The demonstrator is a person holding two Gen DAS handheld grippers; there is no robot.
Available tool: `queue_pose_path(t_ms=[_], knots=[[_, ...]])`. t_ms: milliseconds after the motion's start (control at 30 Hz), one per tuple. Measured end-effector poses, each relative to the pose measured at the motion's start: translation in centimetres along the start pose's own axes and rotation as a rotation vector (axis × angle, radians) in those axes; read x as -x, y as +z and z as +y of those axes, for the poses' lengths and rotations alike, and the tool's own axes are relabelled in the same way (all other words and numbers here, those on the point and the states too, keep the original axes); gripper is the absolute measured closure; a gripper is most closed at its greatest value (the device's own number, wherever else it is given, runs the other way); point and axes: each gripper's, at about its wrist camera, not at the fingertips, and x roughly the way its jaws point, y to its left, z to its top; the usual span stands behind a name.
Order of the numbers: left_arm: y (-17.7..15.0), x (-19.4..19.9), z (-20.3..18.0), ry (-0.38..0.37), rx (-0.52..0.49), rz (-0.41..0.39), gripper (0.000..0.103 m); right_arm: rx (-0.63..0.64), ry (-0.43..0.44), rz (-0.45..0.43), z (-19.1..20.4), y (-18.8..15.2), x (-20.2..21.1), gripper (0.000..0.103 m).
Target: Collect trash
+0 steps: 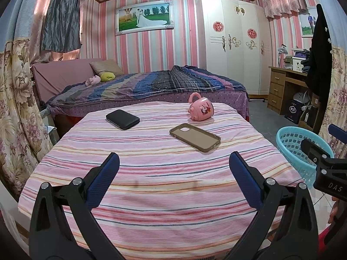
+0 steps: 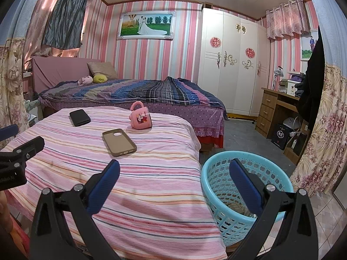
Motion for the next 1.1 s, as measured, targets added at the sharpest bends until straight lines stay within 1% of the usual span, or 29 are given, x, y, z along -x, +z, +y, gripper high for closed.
queue_pose_path(t_ms=[1100], knots=[[-0.05, -0.11, 0.02, -0.004, 0.001, -0.004, 0.005, 0.001, 0.0, 0.002, -0.07, 0.02, 0.07, 0.005]])
